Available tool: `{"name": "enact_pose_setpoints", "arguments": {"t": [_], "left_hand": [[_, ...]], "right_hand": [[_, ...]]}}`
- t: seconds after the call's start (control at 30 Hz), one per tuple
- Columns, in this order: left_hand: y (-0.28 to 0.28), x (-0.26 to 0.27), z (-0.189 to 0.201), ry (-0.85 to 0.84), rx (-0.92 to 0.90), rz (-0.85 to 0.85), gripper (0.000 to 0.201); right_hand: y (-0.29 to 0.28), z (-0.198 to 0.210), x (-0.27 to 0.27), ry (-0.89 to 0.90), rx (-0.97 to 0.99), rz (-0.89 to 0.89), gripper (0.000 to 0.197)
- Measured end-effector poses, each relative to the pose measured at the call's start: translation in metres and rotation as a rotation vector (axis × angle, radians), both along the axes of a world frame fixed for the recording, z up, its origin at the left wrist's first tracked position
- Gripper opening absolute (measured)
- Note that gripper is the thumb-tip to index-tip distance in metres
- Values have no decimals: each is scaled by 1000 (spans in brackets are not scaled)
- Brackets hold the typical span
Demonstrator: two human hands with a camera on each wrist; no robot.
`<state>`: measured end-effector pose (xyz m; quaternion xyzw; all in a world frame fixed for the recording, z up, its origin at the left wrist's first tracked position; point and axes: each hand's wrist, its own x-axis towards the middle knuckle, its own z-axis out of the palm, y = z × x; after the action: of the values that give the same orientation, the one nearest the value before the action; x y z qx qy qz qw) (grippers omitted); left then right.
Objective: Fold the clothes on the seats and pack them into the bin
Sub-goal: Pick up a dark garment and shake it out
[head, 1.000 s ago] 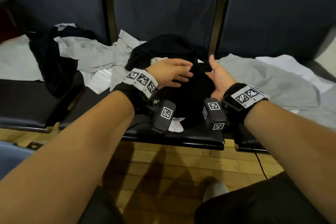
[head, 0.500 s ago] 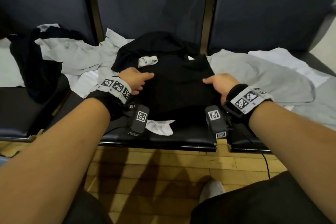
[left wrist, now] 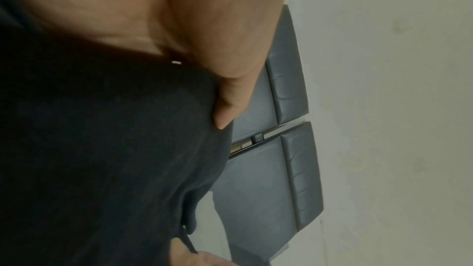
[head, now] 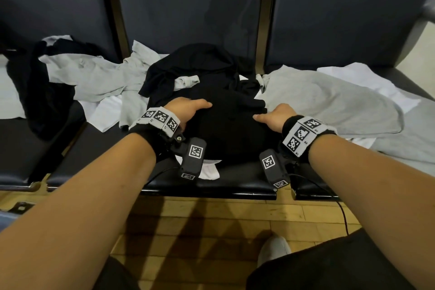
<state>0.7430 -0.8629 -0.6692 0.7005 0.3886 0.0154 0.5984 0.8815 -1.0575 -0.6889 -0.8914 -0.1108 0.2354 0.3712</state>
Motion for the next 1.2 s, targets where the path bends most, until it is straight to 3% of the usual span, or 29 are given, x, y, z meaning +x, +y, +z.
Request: {"name": "enact_pose_setpoints", "arguments": {"t": [0.17, 0.3, 0.43, 0.53, 0.63, 0.73, 0.87, 0.97, 1.1, 1.2], "left_hand": [[-15, -1, 15, -281, -308, 55, 37], [-13, -10, 30, -431, -376, 85, 37], [-1, -35, 51, -470, -407, 115, 44], [10, -68, 65, -457, -394, 187, 39], [29, -117, 75, -443, -374, 290, 36], [53, -176, 85, -416, -306, 409, 36], [89, -255, 85, -378, -234, 516, 42], [119, -311, 76, -352, -230, 624, 41], [149, -377, 52, -362, -206, 746, 30], [163, -426, 25, -373, -232, 798, 36]], "right_hand": [[5, 10, -1, 48, 114, -37, 38], [9, 28, -11, 134, 400, -99, 15], [16, 47, -28, 383, 627, -170, 28], [37, 66, -50, 446, 729, -121, 17], [75, 80, -80, 428, 769, -60, 23], [122, 89, -119, 325, 742, 80, 44], [184, 87, -180, 271, 624, 313, 51], [231, 73, -221, 273, 573, 414, 39], [276, 63, -287, 227, 468, 564, 61], [306, 51, -334, 221, 382, 675, 43]]}}
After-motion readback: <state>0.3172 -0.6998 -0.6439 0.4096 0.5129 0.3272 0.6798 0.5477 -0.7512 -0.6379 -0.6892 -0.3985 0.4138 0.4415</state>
